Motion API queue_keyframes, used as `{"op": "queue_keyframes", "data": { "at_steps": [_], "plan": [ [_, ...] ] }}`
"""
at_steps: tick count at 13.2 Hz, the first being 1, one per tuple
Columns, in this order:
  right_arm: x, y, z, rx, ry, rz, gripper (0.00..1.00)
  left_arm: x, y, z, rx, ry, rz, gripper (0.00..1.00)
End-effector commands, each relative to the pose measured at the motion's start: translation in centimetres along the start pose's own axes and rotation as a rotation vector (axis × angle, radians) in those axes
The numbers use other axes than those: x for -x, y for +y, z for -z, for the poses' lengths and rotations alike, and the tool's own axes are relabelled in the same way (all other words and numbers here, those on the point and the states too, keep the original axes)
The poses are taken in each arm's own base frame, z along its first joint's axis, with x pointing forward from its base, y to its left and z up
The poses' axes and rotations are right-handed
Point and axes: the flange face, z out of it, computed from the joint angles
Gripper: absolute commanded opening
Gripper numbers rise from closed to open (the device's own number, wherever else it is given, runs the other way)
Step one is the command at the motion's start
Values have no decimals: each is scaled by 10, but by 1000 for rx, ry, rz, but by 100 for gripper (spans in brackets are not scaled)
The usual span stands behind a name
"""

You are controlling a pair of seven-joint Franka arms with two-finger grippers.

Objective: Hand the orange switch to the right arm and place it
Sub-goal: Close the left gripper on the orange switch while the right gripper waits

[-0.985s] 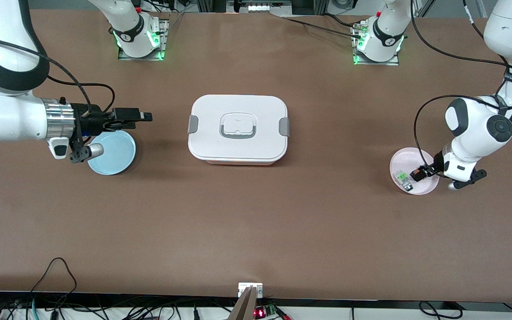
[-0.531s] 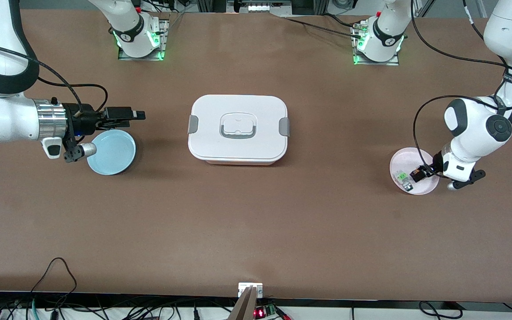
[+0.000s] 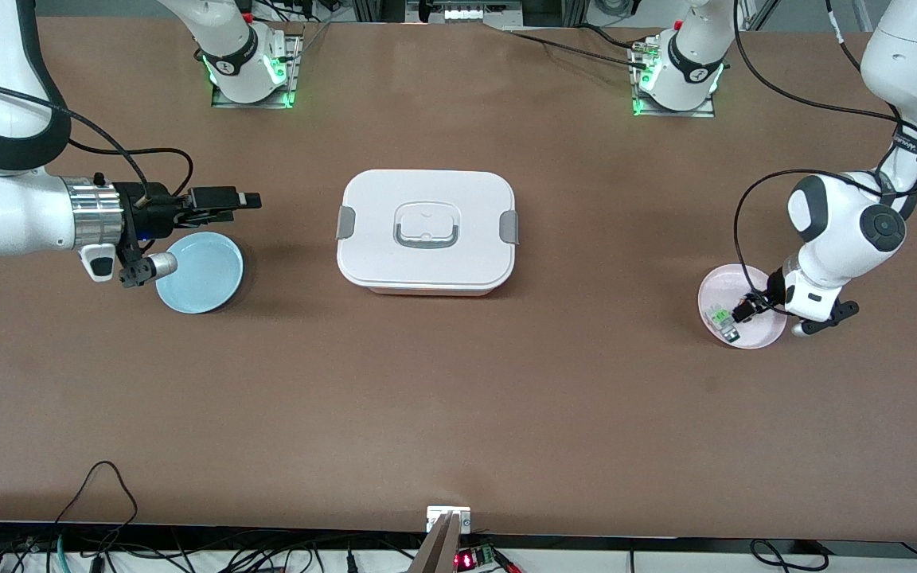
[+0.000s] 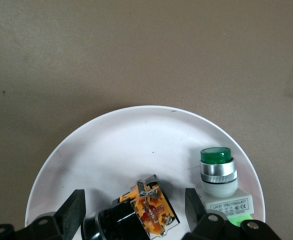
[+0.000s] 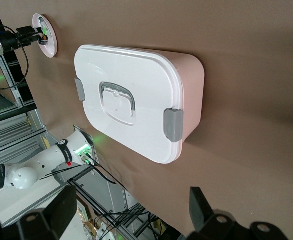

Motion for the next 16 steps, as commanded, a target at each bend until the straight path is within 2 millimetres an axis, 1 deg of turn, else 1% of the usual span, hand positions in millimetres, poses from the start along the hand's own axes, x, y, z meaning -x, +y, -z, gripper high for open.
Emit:
{"op": "queue_keyframes", "data": {
  "at_steps": [1, 3, 5, 7, 12, 16],
  "plan": [
    [6, 2, 1, -11, -6, 9, 100, -1, 7, 5, 7, 18, 81, 99],
    [6, 2, 1, -11, -6, 9, 100, -1, 7, 6, 6, 18, 99, 99],
    [6, 2, 1, -11, -8, 9, 100, 2, 5, 3, 5, 11, 122, 99],
    [6, 1, 2, -11, -7, 10, 100, -2, 4, 11, 4, 24, 128, 99],
    [6, 1, 1, -11, -8, 10, 100, -6, 4, 18, -2, 42, 109, 99],
    [7, 2, 1, -12, -11, 9, 100, -3, 0, 11, -17, 6, 152, 99]
  ]
}}
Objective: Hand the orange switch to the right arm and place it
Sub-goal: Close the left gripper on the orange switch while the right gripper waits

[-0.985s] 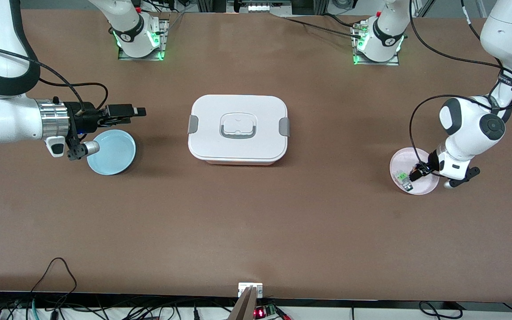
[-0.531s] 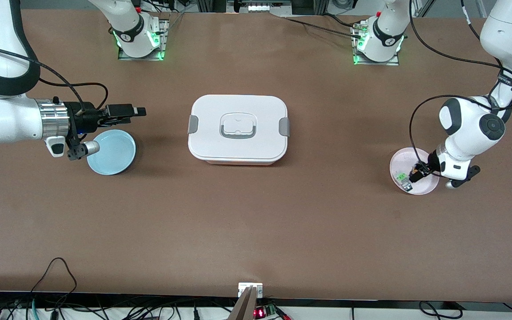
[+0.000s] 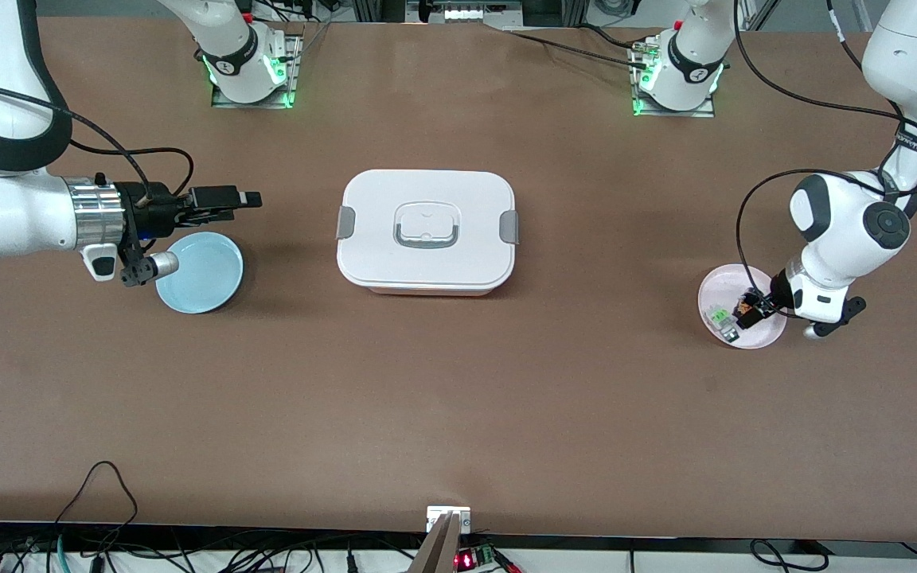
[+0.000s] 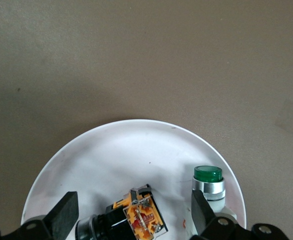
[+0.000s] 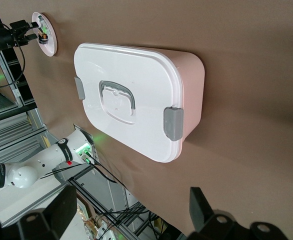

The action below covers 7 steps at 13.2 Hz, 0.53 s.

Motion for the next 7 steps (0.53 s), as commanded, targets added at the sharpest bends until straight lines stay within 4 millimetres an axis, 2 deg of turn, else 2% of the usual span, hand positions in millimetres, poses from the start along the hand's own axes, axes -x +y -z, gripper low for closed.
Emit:
{"op": "queue_keyframes", "data": {
  "at_steps": [1, 7],
  "plan": [
    [7, 1, 1, -11, -9, 8, 100, 3, -3, 4, -34, -25, 38, 99],
    [7, 1, 1, -12, -11, 7, 100, 3, -3, 9, -36, -20, 119, 99]
  ]
}}
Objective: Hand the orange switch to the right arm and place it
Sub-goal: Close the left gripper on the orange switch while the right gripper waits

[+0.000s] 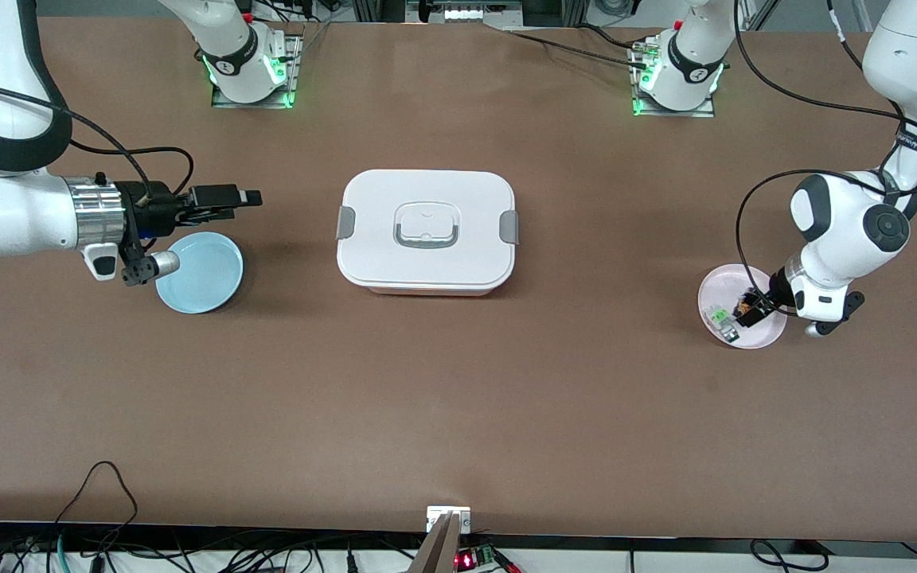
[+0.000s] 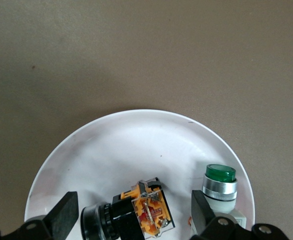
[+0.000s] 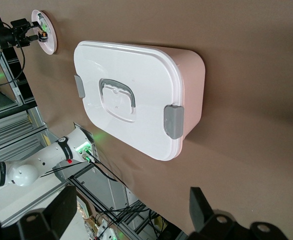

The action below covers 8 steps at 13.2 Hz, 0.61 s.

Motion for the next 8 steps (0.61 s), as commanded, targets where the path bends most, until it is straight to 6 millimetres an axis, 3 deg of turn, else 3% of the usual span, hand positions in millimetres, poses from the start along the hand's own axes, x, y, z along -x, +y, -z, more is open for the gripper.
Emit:
{"op": "queue_keyframes", "data": {
  "at_steps": [1, 8],
  "plan": [
    [6, 1, 1, -11, -4, 6, 100, 2, -1, 12, -21, 5, 34, 99],
    [7, 1, 2, -10, -3, 4, 100, 6, -3, 5, -34, -18, 63, 99]
  ]
}}
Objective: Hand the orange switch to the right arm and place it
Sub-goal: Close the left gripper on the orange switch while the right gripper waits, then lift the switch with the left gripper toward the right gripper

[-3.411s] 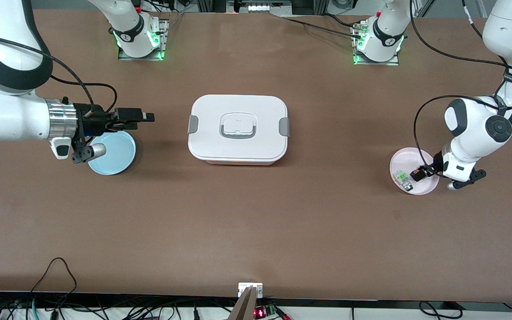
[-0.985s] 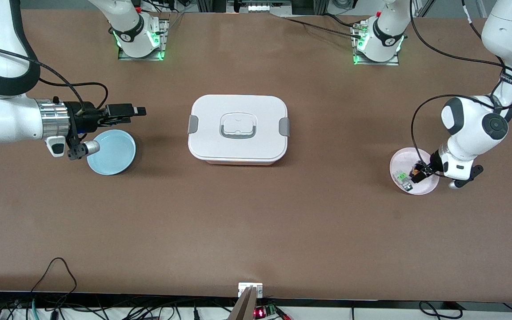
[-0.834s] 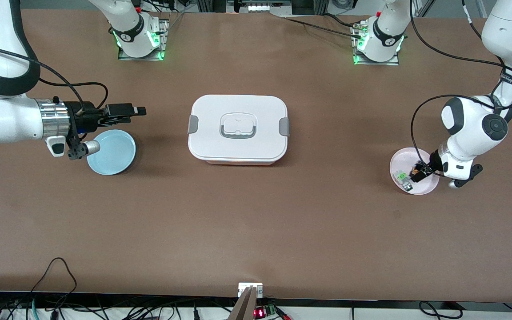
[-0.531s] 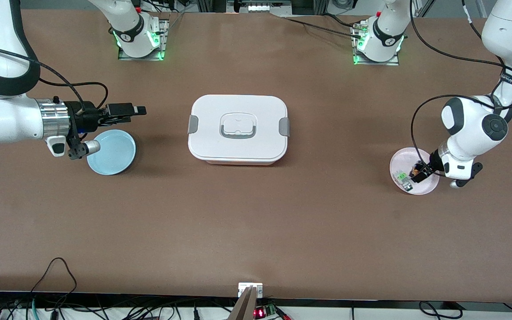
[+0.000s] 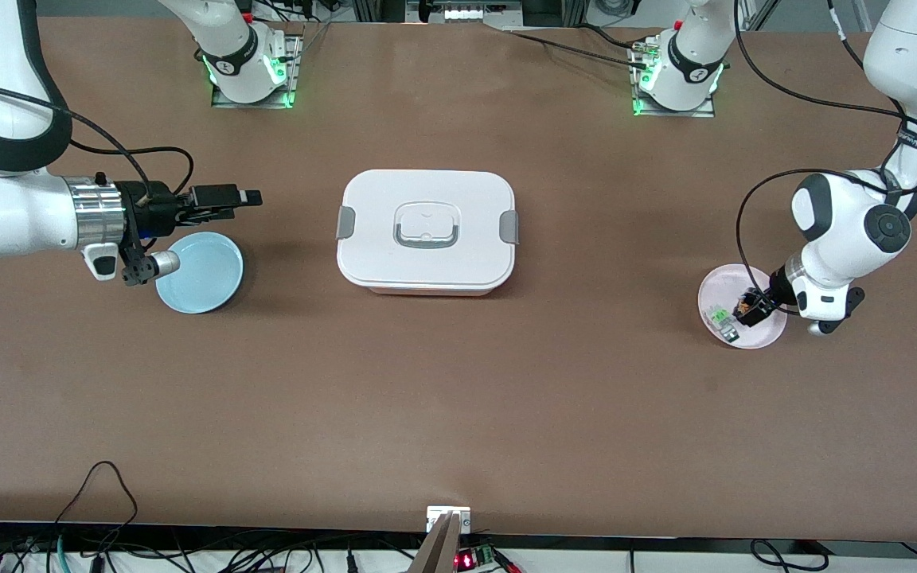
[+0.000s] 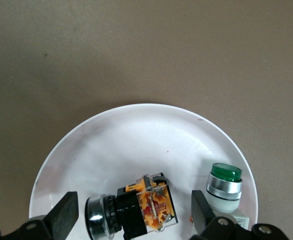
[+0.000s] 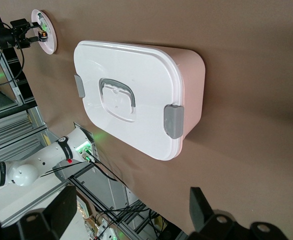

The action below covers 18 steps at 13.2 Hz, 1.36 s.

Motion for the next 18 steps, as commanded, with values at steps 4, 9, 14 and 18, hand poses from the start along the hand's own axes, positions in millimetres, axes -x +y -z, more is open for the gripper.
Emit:
{"op": "queue_keyframes", "data": {
  "at_steps": [4, 9, 14, 18],
  "plan": [
    [7, 0, 1, -10, -3, 5, 100, 6, -1, -6, -18, -12, 13, 96],
    [7, 1, 1, -10, -4, 4, 100, 8, -3, -17, -21, -29, 3, 55],
    [7, 1, 1, -10, -4, 9, 100, -4, 0, 19, -17, 18, -84, 28],
    [7, 0, 1, -10, -7, 1, 100, -11, 12, 80, -51, 36, -255, 16]
  ]
}}
